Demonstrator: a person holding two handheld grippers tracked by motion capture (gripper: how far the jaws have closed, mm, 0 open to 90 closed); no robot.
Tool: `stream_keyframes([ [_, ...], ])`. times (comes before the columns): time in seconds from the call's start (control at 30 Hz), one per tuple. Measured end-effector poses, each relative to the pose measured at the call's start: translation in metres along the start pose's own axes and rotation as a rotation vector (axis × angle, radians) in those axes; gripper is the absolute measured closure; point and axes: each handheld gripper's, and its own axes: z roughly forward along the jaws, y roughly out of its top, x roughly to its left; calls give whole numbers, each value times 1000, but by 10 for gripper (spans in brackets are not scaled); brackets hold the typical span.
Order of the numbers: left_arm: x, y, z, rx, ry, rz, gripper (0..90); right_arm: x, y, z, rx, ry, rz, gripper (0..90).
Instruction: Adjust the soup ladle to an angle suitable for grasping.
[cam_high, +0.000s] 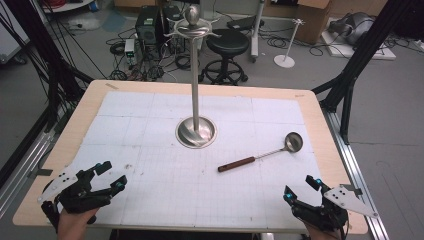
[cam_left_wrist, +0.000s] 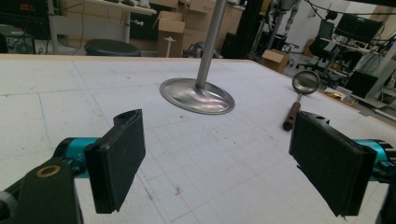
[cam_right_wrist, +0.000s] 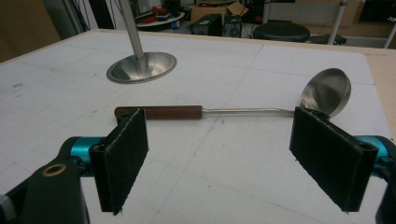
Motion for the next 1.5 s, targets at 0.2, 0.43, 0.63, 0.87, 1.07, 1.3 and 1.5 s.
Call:
stream_keyframes([
  [0.2,0,0,1,1,2,-5,189,-1,0,-1,-3,-3,1,183],
  [0.43,1,0,4,5,6,-7,189,-4,-1,-2,-3,-11,7,183],
  [0.63,-2,0,5,9,-6,0,189,-3,-1,-8,-3,-22,6,184],
  [0.87,-6,-2,10,35,-30,17,195,-3,-2,-6,22,-35,6,211],
  [1.07,-7,-2,15,51,-46,16,212,-2,-3,-7,22,-36,2,227],
  [1.3,-10,-2,18,57,-61,20,223,-5,-3,-4,25,-30,7,230],
  [1.5,-11,-3,20,70,-67,26,231,-1,2,1,19,-10,-25,236],
])
